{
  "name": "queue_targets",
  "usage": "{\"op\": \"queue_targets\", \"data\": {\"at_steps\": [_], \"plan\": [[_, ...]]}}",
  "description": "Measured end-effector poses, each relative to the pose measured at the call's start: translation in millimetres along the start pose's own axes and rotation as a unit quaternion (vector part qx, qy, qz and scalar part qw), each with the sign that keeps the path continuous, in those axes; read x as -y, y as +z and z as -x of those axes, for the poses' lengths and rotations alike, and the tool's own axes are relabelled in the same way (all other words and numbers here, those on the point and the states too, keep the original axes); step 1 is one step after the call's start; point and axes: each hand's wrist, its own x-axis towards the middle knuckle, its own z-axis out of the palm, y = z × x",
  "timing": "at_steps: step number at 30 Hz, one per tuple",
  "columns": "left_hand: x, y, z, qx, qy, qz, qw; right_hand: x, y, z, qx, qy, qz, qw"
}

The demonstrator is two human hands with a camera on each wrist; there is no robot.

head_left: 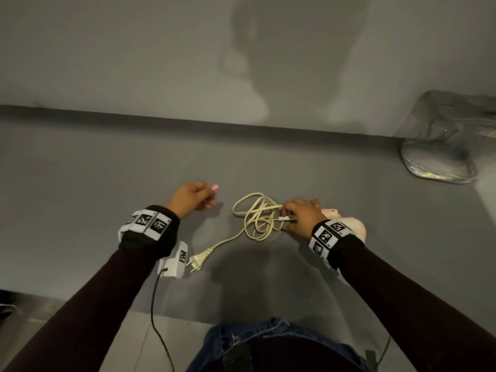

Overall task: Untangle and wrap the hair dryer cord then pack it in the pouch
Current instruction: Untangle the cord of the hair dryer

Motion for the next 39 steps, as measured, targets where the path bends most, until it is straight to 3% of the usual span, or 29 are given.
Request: {"op": "queue_targets", "data": {"at_steps": [3, 5, 8, 12, 14, 17, 20, 22, 25, 26, 28, 29, 30, 32, 36, 39], "plan": [[5.4, 51.2, 6.5, 0.079, 0.061, -0.123, 0.987, 21.6, 8.2, -6.2, 0.01, -0.018, -0.023, 1.0], [14.7, 84.8, 6.3, 0.086, 0.111, -0.21, 0.967, 28.7, 17.9, -8.0, 0.045, -0.028, 0.014, 0.999], [31.8, 114.4, 2.4, 0.072, 0.109, -0.31, 0.942, 32.1, 26.8, -7.0, 0.038, -0.019, 0.068, 0.997], [40.7, 110.4, -3.4, 0.085, 0.128, -0.373, 0.915, 27.4, 20.4, -1.4, 0.016, -0.03, -0.006, 0.999], [38.7, 90.5, -5.4, 0.075, 0.149, -0.335, 0.927, 20.7, 6.2, 3.5, 0.007, -0.022, -0.097, 0.995], [32.2, 47.5, -3.1, 0.028, 0.175, -0.173, 0.969, 2.6, -19.2, 7.5, -0.063, -0.048, -0.166, 0.983], [29.9, 5.2, -2.7, -0.004, 0.098, -0.021, 0.995, -17.1, -38.0, 9.9, -0.136, -0.059, -0.174, 0.974], [30.8, -16.3, -3.1, -0.069, 0.034, 0.077, 0.994, -25.3, -50.4, 11.8, -0.164, -0.01, -0.167, 0.972], [37.7, -41.2, -2.6, -0.196, -0.045, 0.23, 0.952, -40.3, -66.9, 12.0, -0.218, 0.055, -0.2, 0.954], [44.7, -50.3, -2.4, -0.235, -0.069, 0.293, 0.924, -46.0, -71.7, 12.6, -0.23, 0.067, -0.21, 0.948], [64.5, -71.4, -0.2, -0.295, -0.108, 0.438, 0.842, -57.7, -80.9, 16.1, -0.252, 0.106, -0.222, 0.936], [75.6, -80.8, 0.7, -0.317, -0.116, 0.474, 0.813, -63.2, -84.9, 17.8, -0.259, 0.129, -0.21, 0.934], [83.8, -87.1, 0.1, -0.334, -0.119, 0.482, 0.801, -68.6, -86.5, 17.9, -0.257, 0.15, -0.194, 0.935], [77.6, -85.6, 1.0, -0.332, -0.097, 0.473, 0.81, -69.6, -84.8, 13.2, -0.209, 0.175, -0.152, 0.95], [11.1, -47.2, 6.8, -0.219, 0.029, 0.424, 0.878, -34.4, -68.3, 1.5, -0.047, 0.167, -0.037, 0.984], [-25.4, -24.6, 15.7, -0.153, 0.09, 0.381, 0.907, -17.0, -56.1, 0.7, 0.006, 0.146, 0.0, 0.989]]}}
